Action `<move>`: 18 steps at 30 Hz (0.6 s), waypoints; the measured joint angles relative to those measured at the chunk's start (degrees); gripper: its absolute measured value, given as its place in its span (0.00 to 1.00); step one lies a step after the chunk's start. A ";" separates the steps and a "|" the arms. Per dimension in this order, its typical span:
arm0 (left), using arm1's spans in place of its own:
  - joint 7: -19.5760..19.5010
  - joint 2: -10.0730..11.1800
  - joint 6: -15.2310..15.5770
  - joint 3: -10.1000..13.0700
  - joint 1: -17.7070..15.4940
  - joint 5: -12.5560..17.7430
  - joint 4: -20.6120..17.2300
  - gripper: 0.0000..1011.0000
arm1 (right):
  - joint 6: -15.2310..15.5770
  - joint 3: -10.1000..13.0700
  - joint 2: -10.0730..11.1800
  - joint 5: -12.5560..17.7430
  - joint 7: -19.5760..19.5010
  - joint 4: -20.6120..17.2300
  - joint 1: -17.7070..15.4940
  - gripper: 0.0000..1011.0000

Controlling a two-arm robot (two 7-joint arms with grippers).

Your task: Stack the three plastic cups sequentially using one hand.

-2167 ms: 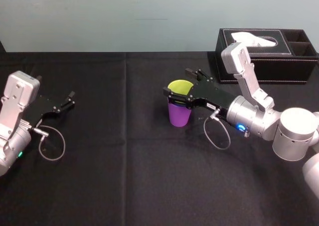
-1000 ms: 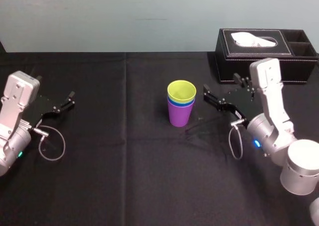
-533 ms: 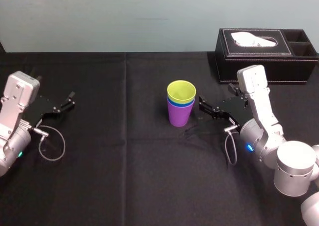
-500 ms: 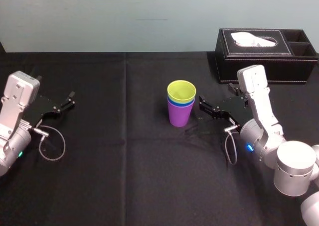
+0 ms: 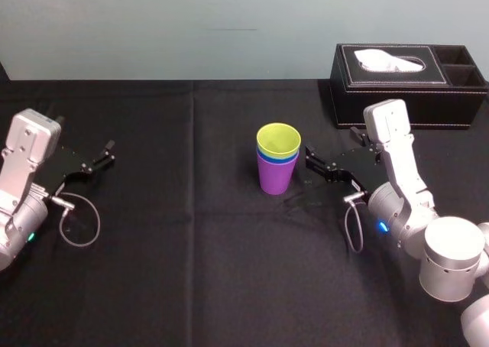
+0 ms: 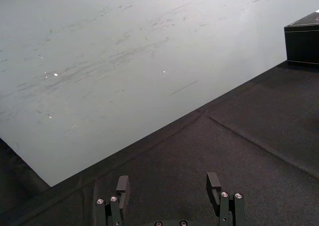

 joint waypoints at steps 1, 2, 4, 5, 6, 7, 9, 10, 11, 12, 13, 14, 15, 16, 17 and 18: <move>0.00 0.00 0.00 0.00 0.00 0.00 0.00 1.00 | -0.02 -0.01 0.01 -0.01 -0.02 -0.01 -0.01 0.99; 0.00 0.00 0.00 0.00 0.00 0.00 0.00 1.00 | -0.03 -0.01 0.02 -0.01 -0.03 -0.01 -0.02 0.99; 0.00 0.00 0.00 0.00 0.00 0.00 0.00 1.00 | -0.03 -0.02 0.02 -0.02 -0.04 -0.02 -0.03 0.99; 0.00 0.00 0.00 0.00 0.00 0.00 0.00 1.00 | -0.04 -0.02 0.02 -0.02 -0.04 -0.03 -0.03 0.99; 0.00 0.00 0.00 0.00 0.00 0.00 0.00 1.00 | -0.05 -0.02 0.03 -0.03 -0.05 -0.04 -0.03 0.99; 0.00 0.00 0.00 0.00 0.00 0.00 0.00 1.00 | -0.05 -0.02 0.04 -0.03 -0.05 -0.05 -0.03 0.99; 0.00 0.00 0.00 0.00 0.00 0.00 0.00 1.00 | -0.06 -0.02 0.05 -0.04 -0.06 -0.06 -0.03 0.99; 0.00 0.00 0.00 0.00 0.00 0.00 0.00 1.00 | -0.06 -0.02 0.05 -0.04 -0.07 -0.07 -0.04 0.99; 0.00 0.00 0.00 0.00 0.00 0.00 0.00 1.00 | -0.07 -0.02 0.05 -0.04 -0.07 -0.07 -0.03 0.99; 0.00 0.00 0.00 0.00 0.00 0.00 0.00 1.00 | -0.07 -0.02 0.05 -0.04 -0.08 -0.08 -0.04 0.99; 0.00 0.00 0.00 0.00 0.00 0.00 0.00 1.00 | -0.08 -0.02 0.06 -0.04 -0.08 -0.09 -0.04 0.99; 0.00 0.00 0.00 0.00 0.00 0.00 0.00 1.00 | -0.08 -0.02 0.06 -0.04 -0.09 -0.09 -0.04 0.99; 0.00 0.00 0.00 0.00 0.00 0.00 0.00 1.00 | -0.09 -0.02 0.06 -0.04 -0.09 -0.10 -0.03 0.99; 0.00 0.00 0.00 0.00 0.00 0.00 0.00 1.00 | -0.09 -0.02 0.06 -0.05 -0.10 -0.10 -0.04 0.99; 0.00 0.00 0.00 0.00 0.00 0.00 0.00 1.00 | -0.09 -0.02 0.06 -0.05 -0.10 -0.10 -0.04 0.99; 0.00 0.00 0.00 0.00 0.00 0.00 0.00 1.00 | -0.11 -0.02 0.06 -0.04 -0.11 -0.10 -0.04 0.99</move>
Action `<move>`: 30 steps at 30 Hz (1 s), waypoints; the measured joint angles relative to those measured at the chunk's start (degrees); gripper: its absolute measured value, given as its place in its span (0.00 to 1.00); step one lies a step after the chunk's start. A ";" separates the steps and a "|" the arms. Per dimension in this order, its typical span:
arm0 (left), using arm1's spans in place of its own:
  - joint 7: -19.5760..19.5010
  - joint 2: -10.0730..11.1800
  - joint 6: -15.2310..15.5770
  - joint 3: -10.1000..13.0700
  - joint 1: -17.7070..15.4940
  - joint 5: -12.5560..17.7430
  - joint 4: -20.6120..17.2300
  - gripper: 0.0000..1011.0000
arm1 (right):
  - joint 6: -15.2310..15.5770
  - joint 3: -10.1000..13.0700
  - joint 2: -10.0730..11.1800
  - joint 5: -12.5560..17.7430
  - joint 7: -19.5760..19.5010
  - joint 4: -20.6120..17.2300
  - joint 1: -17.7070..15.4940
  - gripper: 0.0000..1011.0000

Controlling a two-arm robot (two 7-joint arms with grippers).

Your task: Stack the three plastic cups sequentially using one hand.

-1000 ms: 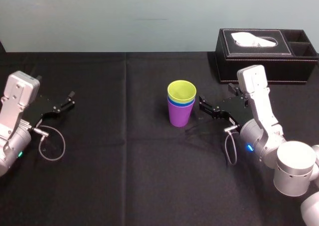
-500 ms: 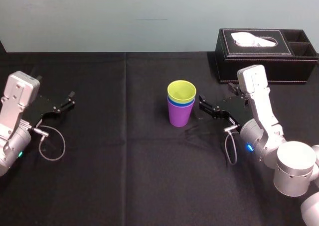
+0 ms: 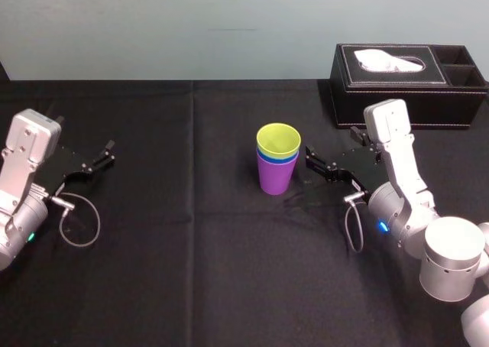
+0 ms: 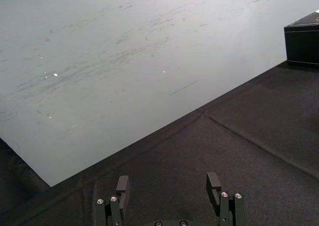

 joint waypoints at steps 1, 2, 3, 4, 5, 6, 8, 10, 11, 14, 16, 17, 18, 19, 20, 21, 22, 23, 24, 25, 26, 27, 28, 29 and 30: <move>0.00 0.00 0.00 0.00 0.00 0.00 0.00 1.00 | 0.00 0.00 0.00 0.00 0.00 0.00 0.00 0.99; 0.00 0.00 0.00 0.00 0.01 0.00 0.00 1.00 | -0.01 0.00 0.00 0.00 -0.02 0.00 0.00 0.99; 0.00 0.00 0.00 0.00 0.00 0.00 0.00 1.00 | -0.02 0.00 0.00 0.00 -0.02 0.00 0.00 0.99; 0.00 0.00 0.00 0.00 0.00 0.00 0.00 1.00 | -0.02 0.00 0.00 0.00 -0.02 0.00 0.00 0.99; 0.00 0.00 0.00 0.00 0.01 0.00 0.00 1.00 | -0.03 0.00 0.00 0.00 -0.03 0.00 0.00 0.99; 0.00 0.00 0.00 0.00 0.00 0.00 0.00 1.00 | -0.03 0.00 0.00 0.00 -0.03 0.00 0.00 0.99; 0.00 0.00 0.00 0.00 0.00 0.00 0.00 1.00 | -0.03 0.00 0.00 0.00 -0.03 0.00 0.00 0.99; 0.00 0.00 0.00 0.00 0.00 0.00 0.00 1.00 | -0.03 0.00 0.00 0.00 -0.04 0.00 0.00 0.99; 0.00 0.00 0.00 0.00 0.00 0.00 0.00 1.00 | -0.03 0.00 0.00 0.00 -0.04 0.00 0.00 0.99; 0.00 0.00 0.00 0.00 0.00 0.00 0.00 1.00 | -0.03 0.00 0.00 0.00 -0.03 0.00 0.00 0.99; 0.00 0.00 0.00 0.00 0.00 0.00 0.00 1.00 | -0.03 0.00 0.00 0.00 -0.04 0.00 0.00 0.99; 0.00 0.00 0.00 0.00 0.00 0.00 0.00 1.00 | -0.03 0.00 0.00 0.00 -0.03 0.00 0.00 0.99; 0.00 0.00 0.00 0.00 0.00 0.00 0.00 1.00 | -0.03 0.00 0.00 0.00 -0.04 0.00 0.00 0.99; 0.00 0.00 0.00 0.00 0.00 0.00 0.00 1.00 | -0.03 0.00 0.00 0.00 -0.04 0.00 0.00 0.99; 0.00 0.00 0.00 0.00 0.00 0.00 0.00 1.00 | -0.03 0.00 0.00 0.00 -0.04 0.00 0.00 0.99; 0.00 0.00 0.00 0.00 0.00 0.00 0.00 1.00 | -0.03 0.00 0.00 0.00 -0.03 0.00 0.00 0.99; 0.00 0.00 0.00 0.00 0.00 0.00 0.00 1.00 | -0.03 0.00 0.00 0.00 -0.03 0.00 0.00 0.99; 0.00 0.00 0.00 0.00 0.00 0.00 0.00 1.00 | -0.03 0.00 0.00 0.00 -0.03 0.00 0.00 0.99; 0.00 0.00 0.00 0.00 0.00 0.00 0.00 1.00 | -0.03 0.00 0.00 0.00 -0.03 0.00 0.00 0.99; 0.00 0.00 0.00 0.00 0.00 0.00 0.00 1.00 | -0.03 0.00 0.00 0.00 -0.03 0.00 0.00 0.99; 0.00 0.00 0.00 0.00 0.00 0.00 0.00 1.00 | -0.03 0.00 0.00 0.00 -0.03 -0.01 0.00 0.99; 0.00 0.00 0.00 0.00 0.00 0.00 0.00 1.00 | -0.03 0.00 0.00 0.00 -0.03 -0.01 0.00 0.99; 0.00 0.00 0.00 0.00 0.00 0.00 0.00 1.00 | -0.02 0.00 0.00 0.00 -0.03 0.00 0.00 0.99; 0.00 0.00 0.00 0.00 0.00 0.00 0.00 1.00 | -0.02 0.00 0.00 0.00 -0.03 0.00 0.00 0.99; 0.00 0.00 0.00 0.01 0.00 0.00 0.00 1.00 | -0.03 0.00 0.00 0.00 -0.03 -0.01 0.00 0.99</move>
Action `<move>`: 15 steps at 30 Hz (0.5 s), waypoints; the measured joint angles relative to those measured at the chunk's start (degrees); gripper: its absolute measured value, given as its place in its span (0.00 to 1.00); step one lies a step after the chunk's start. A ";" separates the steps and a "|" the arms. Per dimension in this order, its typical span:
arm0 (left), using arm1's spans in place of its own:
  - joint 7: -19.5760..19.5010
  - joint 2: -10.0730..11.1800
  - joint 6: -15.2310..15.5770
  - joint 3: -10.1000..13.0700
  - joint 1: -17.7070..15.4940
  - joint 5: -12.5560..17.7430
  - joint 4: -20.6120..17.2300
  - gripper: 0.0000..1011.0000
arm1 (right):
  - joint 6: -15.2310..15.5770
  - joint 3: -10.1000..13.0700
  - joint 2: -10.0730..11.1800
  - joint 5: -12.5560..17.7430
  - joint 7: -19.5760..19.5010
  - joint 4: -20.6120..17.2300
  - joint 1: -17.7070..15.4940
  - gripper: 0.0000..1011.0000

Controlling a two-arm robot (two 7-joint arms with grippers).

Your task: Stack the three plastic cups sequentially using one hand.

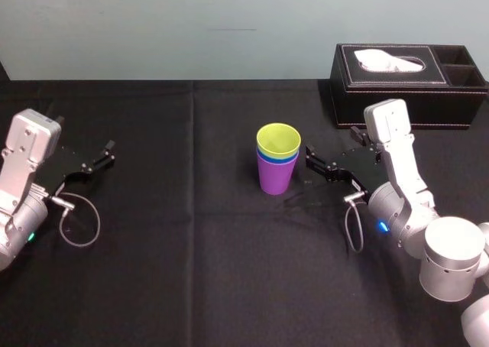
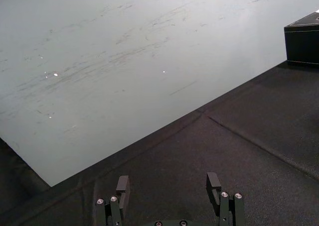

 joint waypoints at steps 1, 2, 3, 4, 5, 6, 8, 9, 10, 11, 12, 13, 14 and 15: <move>0.00 0.00 0.00 0.00 0.00 0.00 0.00 1.00 | 0.00 0.00 0.00 0.00 0.00 0.00 0.00 0.99; 0.00 0.00 0.00 0.00 0.00 0.00 0.00 1.00 | 0.00 0.00 0.00 0.00 0.00 0.00 0.00 0.99; 0.00 0.00 0.00 0.00 0.00 0.00 0.00 1.00 | 0.00 0.00 0.00 0.00 0.00 0.00 0.00 0.99; 0.00 0.00 0.00 0.00 0.00 0.00 0.00 1.00 | 0.00 0.00 0.00 0.00 0.00 0.00 0.00 0.99; 0.00 0.00 0.00 0.00 0.00 0.00 0.00 1.00 | 0.00 0.00 0.00 0.00 0.00 0.00 0.00 0.99; 0.00 0.00 0.00 -0.01 0.00 0.00 0.00 1.00 | 0.00 0.00 0.00 0.00 0.00 0.00 0.00 0.99; 0.00 0.00 0.00 0.00 0.00 0.00 0.00 1.00 | 0.00 0.00 0.00 0.00 0.00 0.00 0.00 0.99; 0.00 0.00 0.00 0.00 0.00 0.00 0.00 1.00 | 0.00 0.00 0.00 0.00 0.00 0.00 0.00 0.99; 0.00 0.00 0.00 0.00 0.00 0.00 0.00 1.00 | 0.00 0.00 0.00 0.00 0.00 0.00 0.00 0.99; 0.00 0.00 0.00 0.00 0.00 0.00 0.00 1.00 | 0.00 0.00 0.00 0.00 0.00 0.00 0.00 0.99; 0.00 0.00 0.00 0.00 0.00 0.00 0.00 1.00 | 0.00 0.00 0.00 0.00 0.00 0.00 0.00 0.99; 0.00 0.00 0.00 0.00 0.00 0.00 0.00 1.00 | 0.00 0.00 0.00 0.00 0.00 0.00 0.00 0.99; 0.00 0.00 0.00 0.00 0.00 0.00 0.00 1.00 | 0.00 0.00 0.00 0.00 0.00 0.00 0.00 0.99; 0.00 0.00 0.00 0.00 0.00 0.00 0.00 1.00 | 0.00 0.00 0.00 0.00 0.00 0.00 0.00 0.99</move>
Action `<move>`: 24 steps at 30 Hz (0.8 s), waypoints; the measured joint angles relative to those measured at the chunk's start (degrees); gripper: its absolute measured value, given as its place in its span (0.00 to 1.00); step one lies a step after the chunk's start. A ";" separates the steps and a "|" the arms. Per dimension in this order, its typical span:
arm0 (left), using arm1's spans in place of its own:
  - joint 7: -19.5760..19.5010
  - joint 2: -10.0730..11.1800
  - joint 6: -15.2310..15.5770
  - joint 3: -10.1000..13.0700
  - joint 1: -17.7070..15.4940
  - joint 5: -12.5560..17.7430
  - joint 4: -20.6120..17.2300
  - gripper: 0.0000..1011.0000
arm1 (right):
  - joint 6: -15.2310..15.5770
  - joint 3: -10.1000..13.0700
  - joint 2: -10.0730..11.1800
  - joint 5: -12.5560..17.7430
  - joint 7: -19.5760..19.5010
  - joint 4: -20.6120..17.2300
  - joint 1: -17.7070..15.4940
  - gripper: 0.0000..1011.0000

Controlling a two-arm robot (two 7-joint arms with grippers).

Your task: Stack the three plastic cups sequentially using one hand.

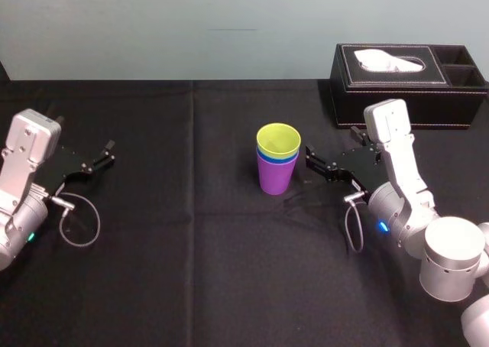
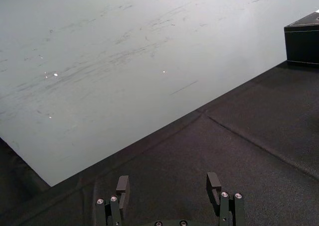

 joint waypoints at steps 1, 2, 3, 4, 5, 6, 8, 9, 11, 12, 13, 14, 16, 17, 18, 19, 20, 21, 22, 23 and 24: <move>0.00 0.00 0.00 0.00 0.00 0.00 0.00 1.00 | 0.00 0.00 0.00 0.00 0.00 0.00 0.00 0.99; 0.00 0.00 0.00 0.00 0.00 0.00 0.00 1.00 | 0.00 0.00 0.00 0.00 0.00 0.00 0.00 0.99; 0.00 0.00 0.00 0.00 0.00 0.00 0.00 1.00 | 0.00 0.00 0.00 0.00 0.00 0.00 0.00 0.99; 0.00 0.00 0.00 0.00 0.00 0.00 0.00 1.00 | 0.00 0.00 0.00 0.00 0.00 0.00 0.00 0.99; 0.00 0.00 0.00 0.00 0.00 0.00 0.00 1.00 | 0.00 0.00 0.00 0.00 0.00 0.00 0.00 0.99; 0.00 0.00 0.00 0.00 0.00 0.00 0.00 1.00 | 0.00 0.00 0.00 0.00 0.00 0.00 0.00 0.99; 0.00 0.00 0.00 0.00 0.00 0.00 0.00 1.00 | 0.00 0.00 0.00 0.00 0.00 0.00 0.00 0.99; 0.00 0.00 0.00 0.00 0.00 0.00 0.00 1.00 | 0.00 0.00 0.00 0.00 0.00 0.00 0.00 0.99; 0.00 0.00 0.00 0.00 0.00 0.00 0.00 1.00 | 0.00 0.00 0.00 0.00 0.00 0.00 0.00 0.99; 0.00 0.00 0.00 0.00 0.00 0.00 0.00 1.00 | 0.00 0.00 0.00 0.00 0.00 0.00 0.00 0.99; 0.00 0.00 0.00 0.00 0.00 0.00 0.00 1.00 | 0.00 0.00 0.00 0.00 0.00 0.00 0.00 0.99; 0.00 0.00 0.00 0.00 0.00 0.00 0.00 1.00 | 0.00 0.00 0.00 0.00 0.00 0.00 0.00 0.99; 0.00 0.00 0.00 0.00 0.00 0.00 0.00 1.00 | 0.00 0.00 0.00 0.00 0.00 0.00 0.00 0.99; 0.00 0.00 0.00 0.00 0.00 0.00 0.00 1.00 | 0.00 0.00 0.00 0.00 0.00 0.00 0.00 0.99; 0.00 0.00 0.00 0.00 0.00 0.00 0.00 1.00 | 0.00 0.00 0.00 0.00 0.00 0.00 0.00 0.99; 0.00 0.00 0.00 0.00 0.00 0.00 0.00 1.00 | 0.00 0.00 0.00 0.00 0.00 0.00 0.00 0.99; 0.00 0.00 0.00 0.00 0.00 0.00 0.00 1.00 | 0.00 0.00 0.00 0.00 0.00 0.00 0.00 0.99; 0.00 0.00 0.00 0.00 0.00 0.00 0.00 1.00 | 0.00 0.00 0.00 0.00 0.00 0.00 0.00 0.99; 0.00 0.00 0.00 0.00 0.00 0.00 0.00 1.00 | 0.00 0.00 0.00 0.00 0.00 0.00 0.00 0.99; 0.00 0.00 0.00 0.00 0.00 0.00 0.00 1.00 | 0.00 0.00 0.00 0.00 0.00 0.00 0.00 0.99; 0.00 0.00 0.00 0.00 0.00 0.00 0.00 1.00 | 0.00 0.00 0.00 0.00 0.00 0.00 0.00 0.99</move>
